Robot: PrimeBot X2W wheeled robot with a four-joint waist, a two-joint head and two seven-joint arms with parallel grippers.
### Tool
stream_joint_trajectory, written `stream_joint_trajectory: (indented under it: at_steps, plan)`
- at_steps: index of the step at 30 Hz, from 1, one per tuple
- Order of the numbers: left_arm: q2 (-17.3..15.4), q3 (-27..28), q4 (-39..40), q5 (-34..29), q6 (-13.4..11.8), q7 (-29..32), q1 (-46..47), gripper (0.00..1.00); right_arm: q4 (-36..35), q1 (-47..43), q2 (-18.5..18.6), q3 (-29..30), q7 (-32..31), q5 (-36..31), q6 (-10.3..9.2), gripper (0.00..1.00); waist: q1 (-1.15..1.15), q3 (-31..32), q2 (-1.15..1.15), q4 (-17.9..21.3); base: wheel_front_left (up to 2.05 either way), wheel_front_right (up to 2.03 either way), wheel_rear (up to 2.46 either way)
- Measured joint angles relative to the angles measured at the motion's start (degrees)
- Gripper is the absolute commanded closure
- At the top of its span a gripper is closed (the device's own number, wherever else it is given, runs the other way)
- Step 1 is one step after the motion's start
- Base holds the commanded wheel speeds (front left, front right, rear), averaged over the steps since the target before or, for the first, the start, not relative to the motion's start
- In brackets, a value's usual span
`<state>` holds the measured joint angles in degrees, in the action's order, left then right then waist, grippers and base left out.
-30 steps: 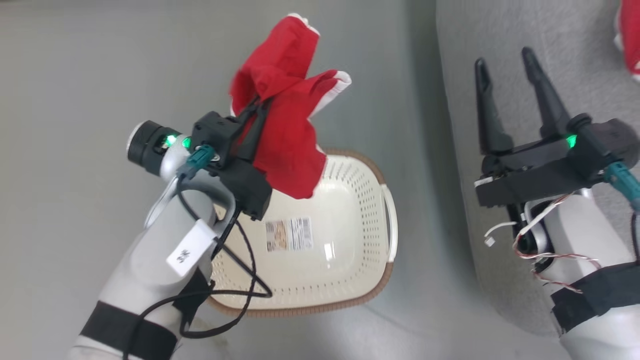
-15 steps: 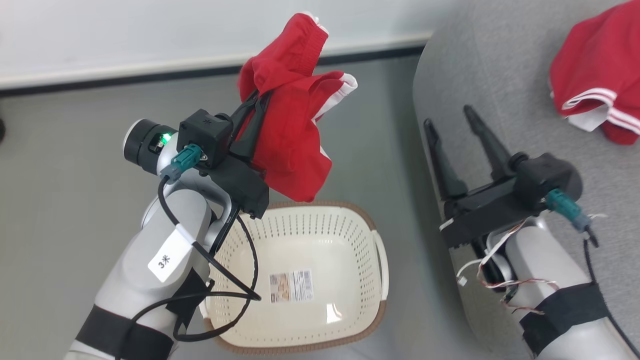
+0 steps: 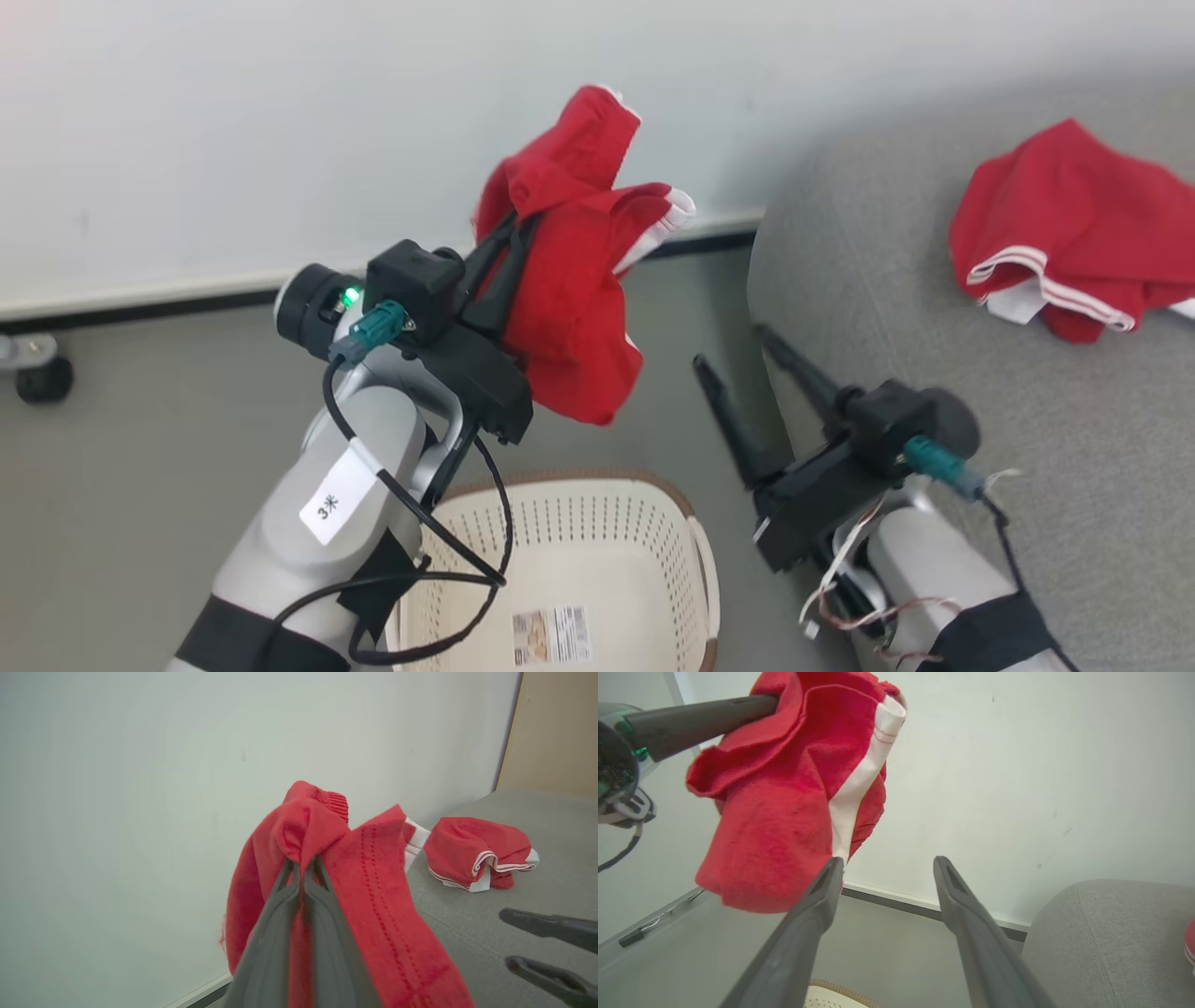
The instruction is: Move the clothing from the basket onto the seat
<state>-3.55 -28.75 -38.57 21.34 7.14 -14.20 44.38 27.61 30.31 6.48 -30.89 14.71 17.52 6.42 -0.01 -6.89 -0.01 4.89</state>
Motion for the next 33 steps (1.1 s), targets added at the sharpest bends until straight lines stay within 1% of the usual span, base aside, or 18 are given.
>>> stream_joint_trajectory:
  at_steps: [4, 8, 16, 21, 31, 32, 33]
  plan:
    - [0.2, -0.6, -0.2, 0.8, 0.0, 0.5, -1.2, 1.00, 1.2, -0.8, -0.7, -3.1, 0.0, 0.0, 0.37, 0.00, 0.00, 3.2, 0.01, -0.3, 0.00, 0.00, 0.00]
    - [0.2, -1.4, 0.5, 2.0, 0.0, 1.6, -3.4, 1.00, 0.5, -3.0, -1.5, -6.2, 0.0, 0.2, 0.66, 0.00, 0.00, 6.3, 0.00, -0.6, 0.00, 0.00, 0.00]
    - [0.3, -2.6, 3.6, 3.2, 0.4, 3.6, -5.4, 1.00, 0.1, -6.7, -1.6, -11.4, 0.0, 0.6, 0.67, 0.00, 0.00, 10.3, 0.00, -1.4, 0.00, 0.00, 0.00]
    - [0.3, -3.1, 5.7, 3.4, 0.4, 5.1, -6.2, 1.00, 0.1, -6.1, -1.6, -12.6, 0.0, 0.8, 0.68, 0.00, 0.00, 11.1, 0.00, -2.0, 0.00, 0.00, 0.00]
    - [0.1, -3.6, 9.1, 3.8, 0.4, 7.4, -7.6, 1.00, -0.1, -2.9, -1.6, -12.1, 0.0, 1.3, 0.71, 0.00, 0.01, 11.1, 0.01, -2.5, 0.00, 0.00, 0.00]
    - [0.1, -3.6, 9.4, 4.0, 0.4, 7.6, -7.6, 1.00, -0.1, -2.6, -1.6, -12.0, 0.0, 1.3, 0.71, 0.03, 0.01, 11.0, 0.01, -2.6, 0.00, 0.00, 0.00]
    - [0.1, -3.6, 9.7, 4.1, 0.4, 7.6, -7.7, 1.00, -0.1, -2.4, -1.7, -11.9, 0.0, 1.4, 0.71, 0.53, 0.01, 11.0, 0.01, -2.6, 0.00, 0.00, 0.00]
